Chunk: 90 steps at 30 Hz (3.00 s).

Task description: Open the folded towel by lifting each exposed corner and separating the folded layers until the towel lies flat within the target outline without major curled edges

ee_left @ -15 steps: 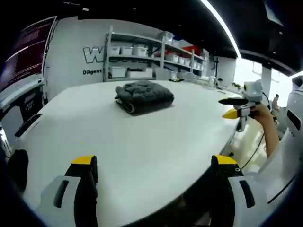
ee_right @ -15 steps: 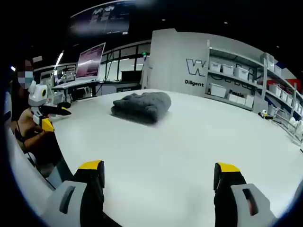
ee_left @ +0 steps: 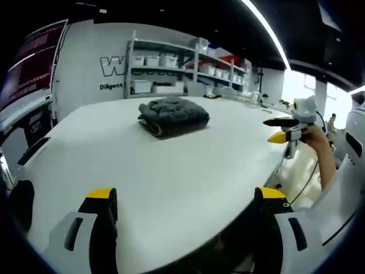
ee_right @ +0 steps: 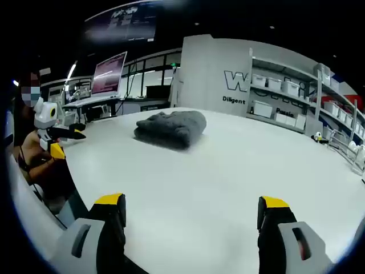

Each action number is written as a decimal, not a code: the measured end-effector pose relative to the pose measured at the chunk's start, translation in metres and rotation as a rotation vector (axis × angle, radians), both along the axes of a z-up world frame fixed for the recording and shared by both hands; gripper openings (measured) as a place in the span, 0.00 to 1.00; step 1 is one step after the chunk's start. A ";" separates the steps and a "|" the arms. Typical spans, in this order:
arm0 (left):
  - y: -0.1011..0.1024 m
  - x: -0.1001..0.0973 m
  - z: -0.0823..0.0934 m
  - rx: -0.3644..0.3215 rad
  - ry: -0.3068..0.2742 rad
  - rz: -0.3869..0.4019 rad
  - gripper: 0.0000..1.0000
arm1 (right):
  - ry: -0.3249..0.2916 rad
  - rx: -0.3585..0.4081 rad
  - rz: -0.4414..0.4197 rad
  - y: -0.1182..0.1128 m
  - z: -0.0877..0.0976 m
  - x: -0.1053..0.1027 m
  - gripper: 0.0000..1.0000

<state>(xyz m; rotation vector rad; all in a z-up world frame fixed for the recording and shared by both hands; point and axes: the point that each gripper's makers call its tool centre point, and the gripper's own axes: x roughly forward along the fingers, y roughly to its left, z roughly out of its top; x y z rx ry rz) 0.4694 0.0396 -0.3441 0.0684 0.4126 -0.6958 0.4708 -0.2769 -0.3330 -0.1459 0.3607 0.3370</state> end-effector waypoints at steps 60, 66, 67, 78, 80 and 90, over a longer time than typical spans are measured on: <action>0.000 -0.011 0.019 0.007 -0.044 0.047 0.98 | -0.053 -0.637 0.733 0.202 0.054 0.155 0.85; 0.003 -0.011 0.022 0.010 -0.051 0.051 0.98 | -0.041 -0.660 0.779 0.222 0.039 0.163 0.76; 0.003 -0.011 0.023 0.009 -0.053 0.050 0.98 | -0.038 -0.659 0.786 0.225 0.037 0.164 0.74; 0.008 -0.015 0.025 0.013 -0.054 0.063 0.98 | -0.036 -0.665 0.781 0.237 0.030 0.189 0.44; 0.009 -0.016 0.024 0.015 -0.053 0.064 0.98 | -0.031 -0.667 0.795 0.236 0.027 0.191 0.37; 0.009 -0.015 0.022 0.008 -0.049 0.067 0.98 | -0.064 -0.623 0.854 0.235 0.022 0.174 0.07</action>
